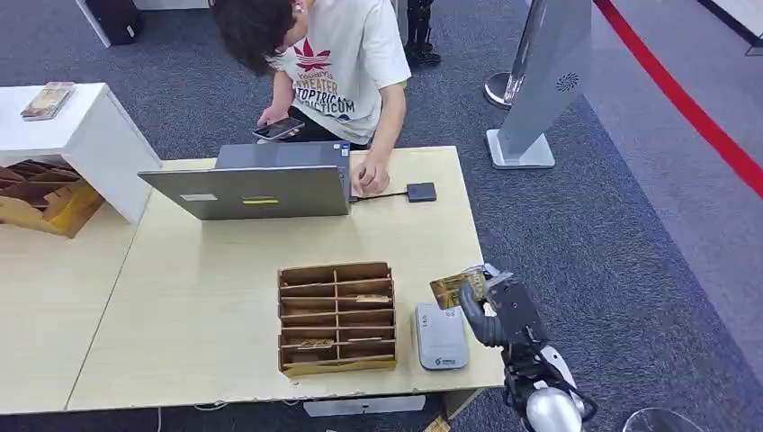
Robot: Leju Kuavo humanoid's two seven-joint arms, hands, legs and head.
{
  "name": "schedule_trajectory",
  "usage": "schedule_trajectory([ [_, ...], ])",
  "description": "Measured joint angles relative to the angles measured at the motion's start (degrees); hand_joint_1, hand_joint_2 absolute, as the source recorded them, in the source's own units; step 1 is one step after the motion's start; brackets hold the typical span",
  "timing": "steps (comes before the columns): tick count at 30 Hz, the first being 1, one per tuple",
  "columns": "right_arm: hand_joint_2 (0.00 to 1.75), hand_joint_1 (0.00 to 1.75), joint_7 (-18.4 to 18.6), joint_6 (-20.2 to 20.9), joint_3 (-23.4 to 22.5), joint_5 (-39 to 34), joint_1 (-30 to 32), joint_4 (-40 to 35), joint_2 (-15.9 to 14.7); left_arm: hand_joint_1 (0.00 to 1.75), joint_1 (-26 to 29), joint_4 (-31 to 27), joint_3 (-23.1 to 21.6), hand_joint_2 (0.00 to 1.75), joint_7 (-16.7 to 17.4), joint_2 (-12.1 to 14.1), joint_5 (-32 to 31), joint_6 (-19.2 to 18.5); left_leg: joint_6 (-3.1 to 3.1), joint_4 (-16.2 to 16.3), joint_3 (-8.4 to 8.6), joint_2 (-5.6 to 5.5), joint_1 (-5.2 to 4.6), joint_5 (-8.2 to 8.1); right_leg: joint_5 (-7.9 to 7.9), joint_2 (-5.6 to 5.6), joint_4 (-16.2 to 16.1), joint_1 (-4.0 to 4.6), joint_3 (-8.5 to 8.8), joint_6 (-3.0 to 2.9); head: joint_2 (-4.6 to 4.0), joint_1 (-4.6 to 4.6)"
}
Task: Pass the card to the sensor for recognition and then transmit it.
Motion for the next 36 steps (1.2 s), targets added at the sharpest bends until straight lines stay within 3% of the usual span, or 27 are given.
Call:
schedule_trajectory([
  [9, 1.75, 1.75, 1.6, -0.5, 3.2, 3.7, -2.7, 9.5, 0.4, 0.0, -0.3, 0.0, 0.0, 0.0, -0.2, 0.0, -1.0, 0.3, 0.01, 0.0, 0.0, -0.01, 0.0, 0.0, 0.0, -0.01, 0.0, 0.0, 0.01, 0.0, 0.0, 0.02],
  [17, 1.75, 1.75, 2.7, -1.8, 3.4, 5.7, -4.0, 17.3, 0.8, 0.0, -0.3, 0.0, 0.0, 0.0, -0.2, 0.0, -0.9, 0.1, 0.0, 0.0, 0.0, -0.01, 0.0, 0.0, 0.0, -0.01, 0.0, 0.0, 0.01, 0.0, 0.0, 0.0],
  [36, 1.75, 1.75, 3.3, -2.5, 1.4, 8.0, -5.3, 21.8, 0.8, 0.0, -0.4, 0.0, 0.0, 0.0, 0.0, 0.0, -0.9, -0.1, 0.01, 0.0, 0.04, 0.0, 0.0, 0.0, 0.01, 0.0, 0.0, 0.0, 0.04, 0.0, 0.0, 0.02],
])
